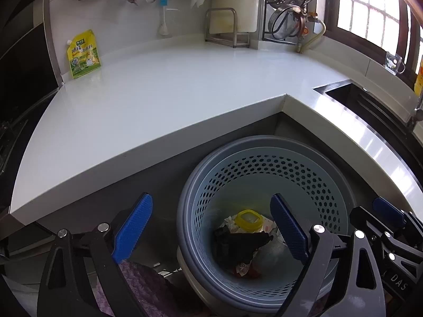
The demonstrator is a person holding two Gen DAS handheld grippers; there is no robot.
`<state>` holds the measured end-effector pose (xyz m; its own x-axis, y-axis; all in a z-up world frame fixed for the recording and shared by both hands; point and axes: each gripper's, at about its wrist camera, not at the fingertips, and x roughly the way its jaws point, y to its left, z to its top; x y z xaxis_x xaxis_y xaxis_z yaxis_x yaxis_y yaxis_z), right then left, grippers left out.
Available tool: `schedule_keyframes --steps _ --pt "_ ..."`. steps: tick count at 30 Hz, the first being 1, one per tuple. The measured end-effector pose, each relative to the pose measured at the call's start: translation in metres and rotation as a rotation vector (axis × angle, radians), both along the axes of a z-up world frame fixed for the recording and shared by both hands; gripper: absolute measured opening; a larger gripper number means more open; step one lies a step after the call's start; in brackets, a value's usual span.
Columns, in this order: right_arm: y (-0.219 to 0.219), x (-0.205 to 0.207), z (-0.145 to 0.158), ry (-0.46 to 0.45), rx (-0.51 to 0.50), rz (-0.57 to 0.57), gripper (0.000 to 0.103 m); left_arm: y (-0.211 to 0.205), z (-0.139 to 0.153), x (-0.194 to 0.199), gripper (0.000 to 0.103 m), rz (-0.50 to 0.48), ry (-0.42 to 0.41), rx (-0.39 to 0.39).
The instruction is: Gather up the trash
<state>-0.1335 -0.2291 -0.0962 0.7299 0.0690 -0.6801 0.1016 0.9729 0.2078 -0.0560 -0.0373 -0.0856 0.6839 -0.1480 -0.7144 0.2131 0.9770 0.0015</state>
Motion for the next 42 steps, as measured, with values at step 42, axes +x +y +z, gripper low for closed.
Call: schedule_keyframes --steps 42 --pt "-0.0023 -0.0006 -0.0010 0.007 -0.007 -0.018 0.066 0.0075 -0.0072 0.0028 0.096 0.025 0.022 0.014"
